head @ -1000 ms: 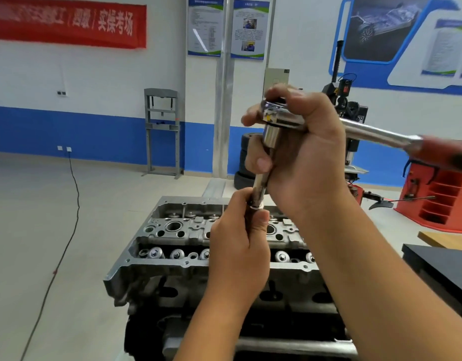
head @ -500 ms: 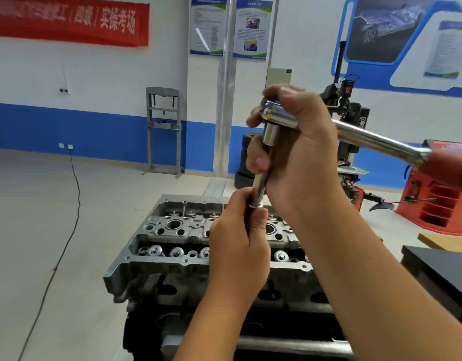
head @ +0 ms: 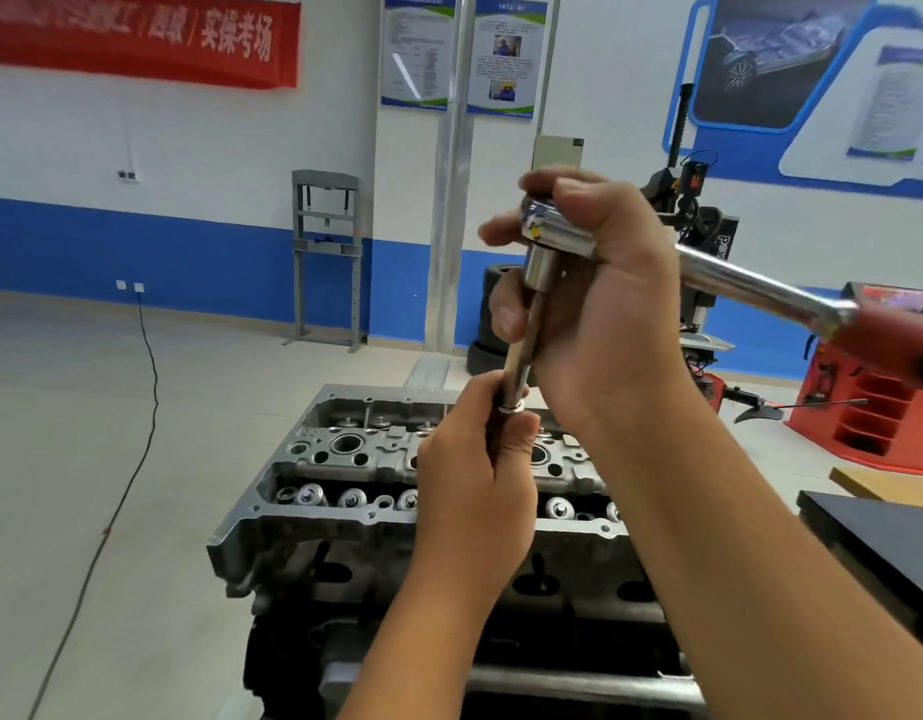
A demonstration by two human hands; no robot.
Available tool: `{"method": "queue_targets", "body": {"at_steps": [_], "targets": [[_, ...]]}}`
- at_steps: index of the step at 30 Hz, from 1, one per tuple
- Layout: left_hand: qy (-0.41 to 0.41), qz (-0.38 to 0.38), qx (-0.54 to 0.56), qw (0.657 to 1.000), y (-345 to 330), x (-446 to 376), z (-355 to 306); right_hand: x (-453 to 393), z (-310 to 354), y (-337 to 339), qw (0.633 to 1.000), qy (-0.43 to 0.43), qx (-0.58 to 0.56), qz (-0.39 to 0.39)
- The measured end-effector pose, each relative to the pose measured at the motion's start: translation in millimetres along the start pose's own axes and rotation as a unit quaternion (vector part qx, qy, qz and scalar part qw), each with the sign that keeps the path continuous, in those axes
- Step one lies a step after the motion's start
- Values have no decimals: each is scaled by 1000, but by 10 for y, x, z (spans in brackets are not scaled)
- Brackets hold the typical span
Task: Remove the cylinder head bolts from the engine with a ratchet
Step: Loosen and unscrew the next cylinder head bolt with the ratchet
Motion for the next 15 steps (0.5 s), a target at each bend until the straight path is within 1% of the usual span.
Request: {"method": "queue_targets", "body": {"at_steps": [1, 2, 3, 5, 6, 7, 9, 11, 13, 15], "targets": [[-7, -10, -3, 1000, 2, 3, -12, 14, -8, -29, 1000, 21, 18, -14], [-6, -12, 0, 1000, 11, 0, -17, 10, -10, -64, 999, 25, 29, -9], [1, -6, 8, 1000, 23, -7, -13, -12, -2, -100, 999, 11, 33, 15], [24, 24, 32, 999, 45, -35, 8, -77, 37, -144, 994, -59, 11, 90], [33, 41, 45, 998, 56, -55, 6, -107, 57, -141, 988, -101, -17, 115], [37, 57, 58, 996, 64, -70, 2, -135, 62, -115, 983, -131, -48, 121], [41, 74, 75, 994, 59, -79, -6, -155, 50, -42, 981, -144, -79, 102], [38, 68, 68, 995, 37, -75, -4, -116, 45, -12, 991, -101, -58, 68], [34, 53, 53, 997, 5, -65, 17, -51, 31, -27, 999, -25, -24, 21], [23, 44, 48, 998, -8, -57, 19, -4, 19, -66, 999, 45, 10, -18]]}}
Point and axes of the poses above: each hand's wrist, its own x-axis away from the middle knuckle, its own y-axis out of the back of the hand, z = x × y, the point moved 2 cm from there along -x, towards the middle knuckle, and after that the axes turned 15 degrees about -z, right-handed, at the moved point
